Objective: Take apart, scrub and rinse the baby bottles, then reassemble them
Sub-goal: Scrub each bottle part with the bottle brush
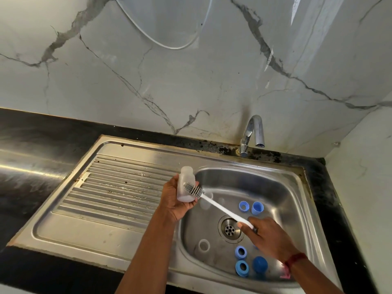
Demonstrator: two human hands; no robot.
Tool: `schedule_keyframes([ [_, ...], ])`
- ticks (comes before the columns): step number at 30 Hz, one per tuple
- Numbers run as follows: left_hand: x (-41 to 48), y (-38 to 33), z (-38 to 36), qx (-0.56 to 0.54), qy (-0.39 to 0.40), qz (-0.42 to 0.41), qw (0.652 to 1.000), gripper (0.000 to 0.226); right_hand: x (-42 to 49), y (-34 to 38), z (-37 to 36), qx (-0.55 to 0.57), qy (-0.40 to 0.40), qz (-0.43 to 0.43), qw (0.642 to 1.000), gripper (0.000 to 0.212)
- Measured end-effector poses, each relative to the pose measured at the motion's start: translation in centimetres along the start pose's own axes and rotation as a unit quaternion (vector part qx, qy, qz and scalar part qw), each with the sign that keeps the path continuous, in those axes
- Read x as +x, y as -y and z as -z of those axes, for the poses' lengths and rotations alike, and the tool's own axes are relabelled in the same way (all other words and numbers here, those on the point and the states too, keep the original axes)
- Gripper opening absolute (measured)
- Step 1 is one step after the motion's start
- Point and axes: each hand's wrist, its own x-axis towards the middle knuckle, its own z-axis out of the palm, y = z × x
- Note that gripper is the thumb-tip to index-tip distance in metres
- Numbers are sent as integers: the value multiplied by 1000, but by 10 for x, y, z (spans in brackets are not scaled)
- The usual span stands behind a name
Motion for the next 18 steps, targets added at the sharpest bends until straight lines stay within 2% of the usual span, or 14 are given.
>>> schedule_keyframes([
  [6, -3, 9, -7, 40, 43, -31, 998, 56, 0, -3, 3, -5, -6, 1, 1000, 56],
  [9, -2, 8, -9, 55, 66, -28, 996, 91, 4, 5, 10, 14, -20, -19, 1000, 52],
  [11, 0, 10, -7, 31, 74, -8, 997, 101, 10, 10, 12, 10, -28, -34, 999, 51],
  [13, -1, 14, -7, 30, 81, 7, 996, 92, 18, 12, 13, 2, -45, -43, 998, 58],
  [15, -2, 16, -4, 28, 73, 14, 997, 71, 24, 13, 12, 1, -60, -42, 997, 64],
  [18, -5, 12, -2, 7, 75, 23, 997, 60, 21, 13, 12, 11, -40, -35, 999, 61],
])
